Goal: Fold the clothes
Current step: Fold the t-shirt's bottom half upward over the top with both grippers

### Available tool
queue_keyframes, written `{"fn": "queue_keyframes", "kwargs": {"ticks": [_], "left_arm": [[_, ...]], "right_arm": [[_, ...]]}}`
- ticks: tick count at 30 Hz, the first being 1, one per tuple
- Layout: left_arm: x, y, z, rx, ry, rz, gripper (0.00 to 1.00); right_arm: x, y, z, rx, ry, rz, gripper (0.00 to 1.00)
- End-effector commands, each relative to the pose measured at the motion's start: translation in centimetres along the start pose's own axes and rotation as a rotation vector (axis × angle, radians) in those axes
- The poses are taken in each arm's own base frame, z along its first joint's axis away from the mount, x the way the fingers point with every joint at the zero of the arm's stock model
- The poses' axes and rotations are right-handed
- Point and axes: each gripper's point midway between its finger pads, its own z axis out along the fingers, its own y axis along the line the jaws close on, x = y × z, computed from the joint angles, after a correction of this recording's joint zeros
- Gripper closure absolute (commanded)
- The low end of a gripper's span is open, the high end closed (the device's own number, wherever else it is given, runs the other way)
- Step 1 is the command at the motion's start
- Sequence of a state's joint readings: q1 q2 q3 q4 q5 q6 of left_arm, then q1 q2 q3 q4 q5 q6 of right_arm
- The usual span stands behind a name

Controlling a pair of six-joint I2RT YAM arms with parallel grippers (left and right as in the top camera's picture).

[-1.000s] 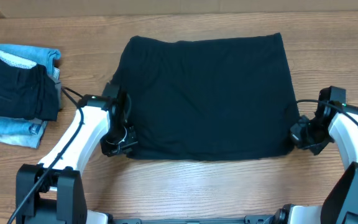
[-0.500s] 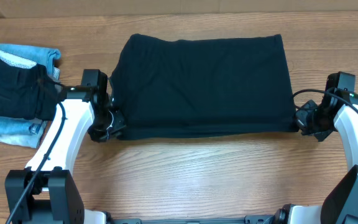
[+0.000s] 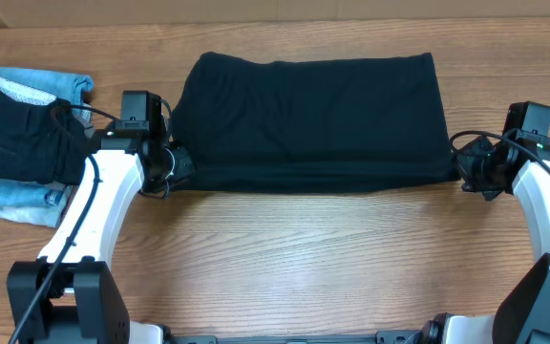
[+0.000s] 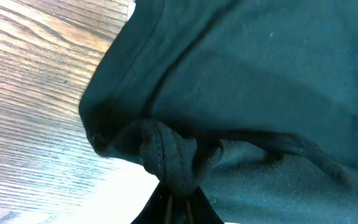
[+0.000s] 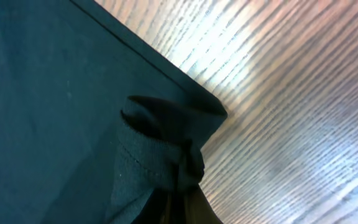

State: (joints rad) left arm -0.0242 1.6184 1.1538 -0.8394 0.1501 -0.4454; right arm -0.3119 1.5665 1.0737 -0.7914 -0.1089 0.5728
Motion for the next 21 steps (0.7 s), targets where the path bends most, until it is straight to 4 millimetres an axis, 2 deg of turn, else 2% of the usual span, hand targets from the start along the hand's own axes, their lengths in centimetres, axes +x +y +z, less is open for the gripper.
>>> {"fn": "queue_keyframes", "kwargs": {"ticks": [1, 4, 10, 11, 12, 13, 14, 15, 16, 17, 18, 20, 21], "left_arm": [[-0.9, 1.2, 0.8, -0.061, -0.008, -0.020, 0.92], [-0.8, 1.3, 1.2, -0.067, 0.002, -0.021, 0.92], [-1.5, 1.0, 1.2, -0.055, -0.024, -0.018, 0.90], [-1.7, 0.9, 1.2, -0.051, -0.033, -0.016, 0.86], [-2.0, 0.8, 1.2, -0.045, -0.044, -0.015, 0.75], [-2.4, 0.6, 1.2, -0.036, -0.062, -0.011, 0.54], [-3.0, 0.3, 1.1, -0.024, -0.087, 0.007, 0.43], [-3.6, 0.0, 1.1, -0.015, -0.110, 0.037, 0.30], [-4.4, -0.8, 1.0, 0.017, -0.142, 0.079, 0.11], [-4.7, -1.1, 0.8, 0.033, -0.155, 0.101, 0.03], [-5.4, -1.7, 0.5, 0.050, -0.177, 0.123, 0.00], [-6.1, -3.3, -0.9, 0.107, -0.186, 0.159, 0.00], [-6.0, -5.0, -2.1, 0.181, -0.165, 0.207, 0.04]], "right_arm": [[-1.5, 0.6, -0.5, -0.008, -0.052, 0.003, 0.96], [-1.1, 1.0, 0.0, -0.003, -0.044, -0.014, 0.96], [-0.1, 2.7, 2.8, 0.018, -0.036, -0.086, 0.96], [-0.3, 2.8, 3.1, 0.016, -0.043, -0.087, 0.89], [-0.7, 3.1, 3.3, 0.007, -0.054, -0.088, 0.60], [-1.4, 3.8, 3.5, -0.021, -0.081, -0.091, 0.42], [-1.9, 4.2, 3.6, -0.037, -0.102, -0.094, 0.22], [-2.4, 4.9, 3.5, -0.067, -0.121, -0.097, 0.12], [-2.8, 5.8, 3.3, -0.104, -0.140, -0.105, 0.00], [-3.1, 6.3, 3.2, -0.127, -0.150, -0.112, 0.00], [-3.3, 7.1, 3.1, -0.161, -0.158, -0.174, 0.00], [-3.3, 7.8, 2.9, -0.185, -0.170, -0.315, 0.02], [-3.0, 7.6, 2.6, -0.165, -0.149, -0.361, 0.04]]}}
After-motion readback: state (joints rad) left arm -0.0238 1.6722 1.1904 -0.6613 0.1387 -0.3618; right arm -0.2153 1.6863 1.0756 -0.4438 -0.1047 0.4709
